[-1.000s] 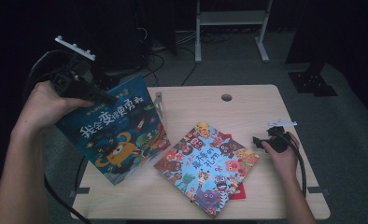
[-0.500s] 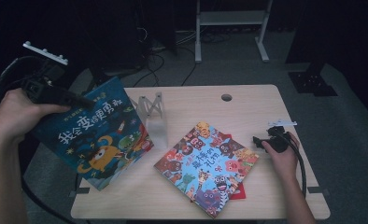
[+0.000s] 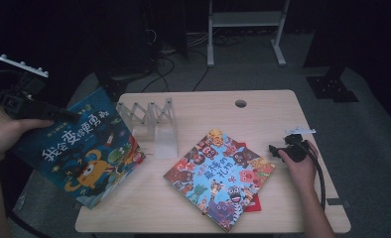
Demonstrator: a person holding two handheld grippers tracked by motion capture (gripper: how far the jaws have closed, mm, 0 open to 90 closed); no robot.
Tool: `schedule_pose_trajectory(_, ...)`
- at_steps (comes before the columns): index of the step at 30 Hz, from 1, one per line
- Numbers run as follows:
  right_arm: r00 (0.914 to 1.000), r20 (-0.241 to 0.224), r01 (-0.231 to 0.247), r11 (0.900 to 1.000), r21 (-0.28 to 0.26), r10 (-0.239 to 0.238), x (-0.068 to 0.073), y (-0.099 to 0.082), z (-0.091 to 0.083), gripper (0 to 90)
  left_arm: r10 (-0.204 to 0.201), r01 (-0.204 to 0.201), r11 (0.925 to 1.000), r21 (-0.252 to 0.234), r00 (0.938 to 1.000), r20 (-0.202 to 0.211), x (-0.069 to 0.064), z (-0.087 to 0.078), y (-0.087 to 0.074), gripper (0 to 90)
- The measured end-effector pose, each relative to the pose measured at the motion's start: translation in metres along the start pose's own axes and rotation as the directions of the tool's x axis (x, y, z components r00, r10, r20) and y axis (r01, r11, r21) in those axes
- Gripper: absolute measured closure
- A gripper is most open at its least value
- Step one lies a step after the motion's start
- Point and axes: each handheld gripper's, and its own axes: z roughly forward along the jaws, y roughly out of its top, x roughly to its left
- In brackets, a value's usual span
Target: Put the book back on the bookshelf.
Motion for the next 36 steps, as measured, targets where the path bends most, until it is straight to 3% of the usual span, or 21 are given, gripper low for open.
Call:
schedule_pose_trajectory(9,1.0,0.001,0.0,1.0,0.0,0.0,0.0,0.0,0.0,11.7,-0.078,0.078,0.997,0.0,0.9956,-0.052,0.019,-0.001,-0.013,82.2)
schedule_pose_trajectory(20,1.0,0.0,-0.001,1.0,0.0,0.001,0.0,0.0,0.0,11.8,-0.189,0.187,0.9821,-0.023,0.9764,-0.105,0.04,0.003,-0.023,82.3)
schedule_pose_trajectory(23,1.0,0.0,-0.001,1.0,0.0,0.001,0.0,0.0,0.0,11.8,-0.209,0.208,0.9779,-0.025,0.9684,-0.136,0.043,0.005,-0.023,82.2)
schedule_pose_trajectory(25,1.0,0.0,-0.001,1.0,0.0,0.001,0.0,0.0,0.0,11.8,-0.235,0.233,0.9719,-0.032,0.9588,-0.159,0.045,0.008,-0.022,82.3)
schedule_pose_trajectory(36,1.0,0.0,-0.001,1.0,-0.001,0.001,0.0,0.0,0.0,11.8,-0.321,0.311,0.9471,-0.078,0.9218,-0.218,0.057,0.019,-0.01,82.3)
